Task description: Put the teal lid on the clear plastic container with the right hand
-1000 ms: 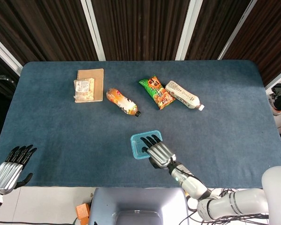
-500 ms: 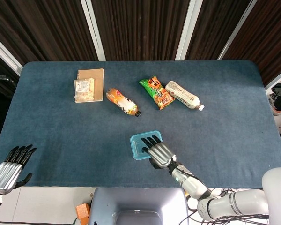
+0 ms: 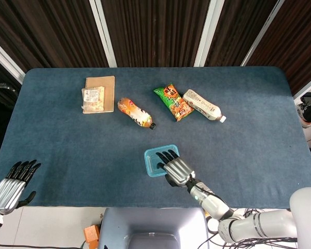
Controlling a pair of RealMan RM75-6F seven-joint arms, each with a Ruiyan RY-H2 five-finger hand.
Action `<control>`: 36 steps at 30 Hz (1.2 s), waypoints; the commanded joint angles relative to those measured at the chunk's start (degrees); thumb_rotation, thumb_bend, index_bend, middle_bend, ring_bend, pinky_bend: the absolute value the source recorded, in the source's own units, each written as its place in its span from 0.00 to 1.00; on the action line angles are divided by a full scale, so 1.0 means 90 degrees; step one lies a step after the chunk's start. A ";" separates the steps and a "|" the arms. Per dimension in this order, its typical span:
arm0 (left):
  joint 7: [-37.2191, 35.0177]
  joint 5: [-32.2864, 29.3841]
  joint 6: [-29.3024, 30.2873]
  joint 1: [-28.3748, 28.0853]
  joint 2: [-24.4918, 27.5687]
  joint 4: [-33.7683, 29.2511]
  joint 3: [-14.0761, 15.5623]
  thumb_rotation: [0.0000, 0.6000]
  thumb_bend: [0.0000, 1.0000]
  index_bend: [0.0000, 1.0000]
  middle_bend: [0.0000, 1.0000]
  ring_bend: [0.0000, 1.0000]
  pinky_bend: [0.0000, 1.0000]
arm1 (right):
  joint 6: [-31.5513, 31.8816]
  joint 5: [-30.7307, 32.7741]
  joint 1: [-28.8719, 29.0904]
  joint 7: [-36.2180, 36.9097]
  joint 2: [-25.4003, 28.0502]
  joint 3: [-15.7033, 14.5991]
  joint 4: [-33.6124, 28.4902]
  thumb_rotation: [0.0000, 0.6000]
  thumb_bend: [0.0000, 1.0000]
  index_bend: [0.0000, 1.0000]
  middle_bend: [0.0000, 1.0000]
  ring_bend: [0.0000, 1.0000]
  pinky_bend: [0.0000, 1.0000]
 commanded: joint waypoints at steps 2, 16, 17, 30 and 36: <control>-0.0010 -0.0007 0.0000 0.0001 -0.0001 0.0007 -0.0002 1.00 0.34 0.00 0.04 0.04 0.04 | -0.0035 -0.0002 -0.0009 0.0017 -0.0023 0.0009 0.0039 1.00 0.59 0.33 0.00 0.00 0.00; -0.0163 -0.0033 0.0215 0.0078 0.0059 -0.0013 -0.0060 1.00 0.34 0.00 0.04 0.04 0.04 | 0.0475 -0.0832 -0.0292 0.0328 0.0379 0.0142 -0.0342 1.00 0.59 0.23 0.00 0.00 0.00; -0.0205 -0.0038 0.0265 0.0096 0.0066 -0.0018 -0.0073 1.00 0.34 0.00 0.04 0.04 0.04 | 0.0634 -0.1034 -0.0376 0.0363 0.0486 0.0121 -0.0424 1.00 0.58 0.19 0.00 0.00 0.00; 0.0000 -0.0440 0.1506 0.0756 -0.0325 0.0026 -0.0465 1.00 0.36 0.00 0.01 0.01 0.03 | 0.4240 -0.3633 -0.3294 0.1412 0.2415 -0.1645 -0.0389 1.00 0.33 0.00 0.00 0.00 0.00; 0.0296 -0.0227 0.1594 0.0830 -0.0328 -0.0140 -0.0362 1.00 0.35 0.00 0.00 0.01 0.03 | 0.5016 -0.3548 -0.4402 0.2536 0.2137 -0.1548 0.0978 1.00 0.27 0.00 0.00 0.00 0.00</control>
